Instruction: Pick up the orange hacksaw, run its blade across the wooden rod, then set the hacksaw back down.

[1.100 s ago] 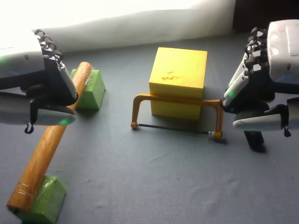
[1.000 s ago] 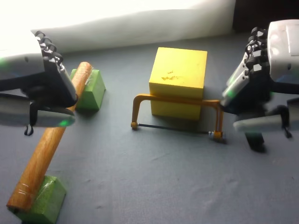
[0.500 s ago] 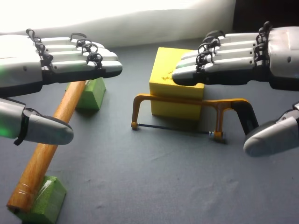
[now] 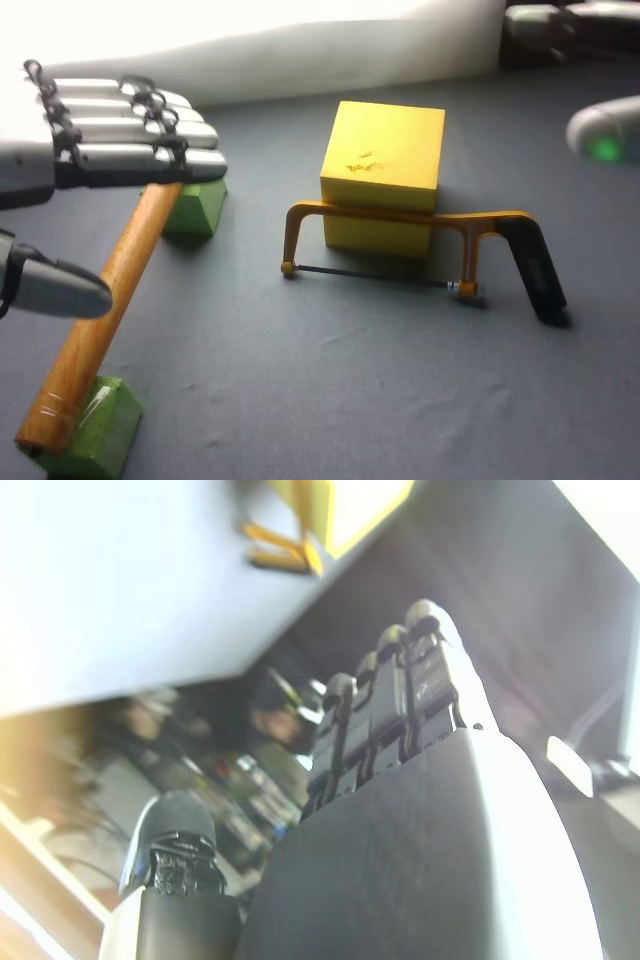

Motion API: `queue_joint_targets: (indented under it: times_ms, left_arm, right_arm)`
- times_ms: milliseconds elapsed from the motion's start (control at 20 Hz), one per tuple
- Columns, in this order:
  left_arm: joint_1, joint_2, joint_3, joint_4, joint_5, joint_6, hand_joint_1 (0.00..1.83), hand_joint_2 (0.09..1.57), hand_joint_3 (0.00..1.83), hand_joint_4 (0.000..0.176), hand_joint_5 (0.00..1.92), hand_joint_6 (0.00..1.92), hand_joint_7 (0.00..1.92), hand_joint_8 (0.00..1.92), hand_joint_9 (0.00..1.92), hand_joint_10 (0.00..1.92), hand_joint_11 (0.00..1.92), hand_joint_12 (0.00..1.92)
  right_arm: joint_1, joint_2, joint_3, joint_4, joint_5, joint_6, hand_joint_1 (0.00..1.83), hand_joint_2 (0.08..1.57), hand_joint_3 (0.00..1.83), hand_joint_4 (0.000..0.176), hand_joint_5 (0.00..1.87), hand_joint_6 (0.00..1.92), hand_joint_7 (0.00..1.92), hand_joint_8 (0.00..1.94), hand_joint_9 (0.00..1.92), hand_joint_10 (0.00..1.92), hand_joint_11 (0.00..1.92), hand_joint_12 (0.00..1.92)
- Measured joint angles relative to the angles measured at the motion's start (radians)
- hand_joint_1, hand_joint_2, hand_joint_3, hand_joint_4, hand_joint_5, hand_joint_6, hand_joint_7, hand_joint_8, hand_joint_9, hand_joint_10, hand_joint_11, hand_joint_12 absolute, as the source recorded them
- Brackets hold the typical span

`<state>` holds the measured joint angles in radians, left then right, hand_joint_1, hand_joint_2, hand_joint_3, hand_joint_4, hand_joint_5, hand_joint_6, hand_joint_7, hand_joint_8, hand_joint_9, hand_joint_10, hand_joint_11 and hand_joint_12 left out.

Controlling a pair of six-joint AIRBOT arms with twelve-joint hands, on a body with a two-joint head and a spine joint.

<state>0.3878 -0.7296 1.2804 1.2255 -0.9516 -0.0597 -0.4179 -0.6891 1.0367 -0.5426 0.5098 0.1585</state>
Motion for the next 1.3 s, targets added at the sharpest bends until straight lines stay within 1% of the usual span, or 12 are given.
queue_joint_targets:
  times_ms: [100,150,200,350,450,600,750,850,1000,1150,1200,1300]
  left_arm:
    - [-0.011,0.039,-0.043,0.009,0.036,-0.020,0.08,1.20,0.00,0.000,0.02,0.00,0.02,0.00,0.02,0.00,0.00,0.12]
    - [-0.016,0.059,-0.073,0.026,0.058,-0.041,0.08,1.20,0.00,0.000,0.02,0.00,0.02,0.00,0.02,0.00,0.00,0.12]
    - [-0.019,0.072,-0.087,0.042,0.066,-0.048,0.11,1.20,0.00,0.000,0.04,0.00,0.04,0.00,0.04,0.00,0.00,0.17]
    - [-0.034,0.155,-0.160,0.086,0.155,-0.112,0.09,1.23,0.00,0.000,0.01,0.00,0.03,0.00,0.03,0.00,0.00,0.18]
    - [-0.038,0.189,-0.187,0.077,0.183,-0.123,0.09,1.23,0.00,0.000,0.01,0.00,0.03,0.00,0.03,0.00,0.00,0.18]
    - [-0.080,0.239,-0.227,0.140,0.223,-0.175,0.11,1.26,0.00,0.000,0.02,0.00,0.04,0.00,0.03,0.00,0.00,0.21]
    - [-0.097,0.293,-0.271,0.189,0.257,-0.208,0.11,1.26,0.00,0.000,0.02,0.00,0.03,0.00,0.02,0.00,0.00,0.13]
    - [-0.125,0.306,-0.272,0.282,0.265,-0.254,0.10,1.27,0.00,0.000,0.02,0.01,0.01,0.01,0.00,0.00,0.00,0.01]
    - [-0.143,0.331,-0.285,0.341,0.275,-0.330,0.14,1.27,0.00,0.000,0.05,0.01,0.03,0.01,0.03,0.01,0.05,0.03]
    - [-0.141,0.360,-0.295,0.397,0.284,-0.335,0.13,1.28,0.00,0.000,0.07,0.01,0.03,0.00,0.03,0.01,0.04,0.04]
    - [-0.124,0.360,-0.303,0.403,0.282,-0.336,0.12,1.28,0.00,0.000,0.07,0.00,0.01,0.00,0.02,0.00,0.00,0.14]
    - [-0.107,0.366,-0.303,0.423,0.273,-0.336,0.13,1.28,0.00,0.000,0.08,0.00,0.01,0.00,0.03,0.00,0.00,0.21]
  right_arm:
    - [-0.051,0.021,0.001,0.004,0.005,0.042,0.45,1.03,0.00,0.000,0.08,0.00,0.08,0.00,0.10,0.00,0.00,0.50]
    - [-0.082,0.038,0.000,-0.004,0.013,0.090,0.54,1.06,0.01,0.000,0.05,0.00,0.04,0.00,0.06,0.00,0.00,0.38]
    - [-0.101,0.045,0.000,-0.013,0.015,0.148,0.63,1.08,0.01,0.000,0.05,0.00,0.04,0.00,0.06,0.00,0.00,0.41]
    - [-0.203,0.065,0.001,-0.043,0.023,0.467,0.75,1.10,0.01,0.000,0.07,0.00,0.07,0.00,0.09,0.01,0.00,0.56]
    - [-0.228,0.072,0.001,-0.046,0.033,0.509,0.75,1.10,0.01,0.000,0.07,0.00,0.07,0.00,0.09,0.01,0.00,0.56]
    - [-0.259,0.075,0.039,-0.052,0.064,0.593,0.98,1.02,0.00,0.000,0.13,0.01,0.10,0.00,0.13,0.01,0.00,0.75]
    - [-0.247,0.062,0.060,-0.051,0.057,0.550,1.01,1.03,0.00,0.000,0.12,0.00,0.08,0.00,0.10,0.00,0.00,0.66]
    - [-0.224,0.059,0.021,-0.027,0.024,0.574,1.00,1.02,0.00,0.000,0.12,0.00,0.08,0.00,0.10,0.00,0.00,0.67]
    - [-0.221,0.042,0.028,0.119,-0.011,0.585,1.01,1.01,0.00,0.000,0.11,0.00,0.07,0.00,0.11,0.00,0.00,0.64]
    - [-0.221,0.038,0.048,0.296,-0.019,0.565,1.04,1.04,0.00,0.000,0.12,0.01,0.08,0.01,0.12,0.01,0.00,0.62]
    - [-0.238,0.027,0.060,0.395,0.037,0.545,1.06,1.03,0.00,0.000,0.17,0.01,0.13,0.01,0.16,0.01,0.00,0.76]
    - [-0.271,0.014,0.078,0.402,0.100,0.635,1.06,1.05,0.01,0.000,0.17,0.01,0.12,0.00,0.16,0.01,0.00,0.77]
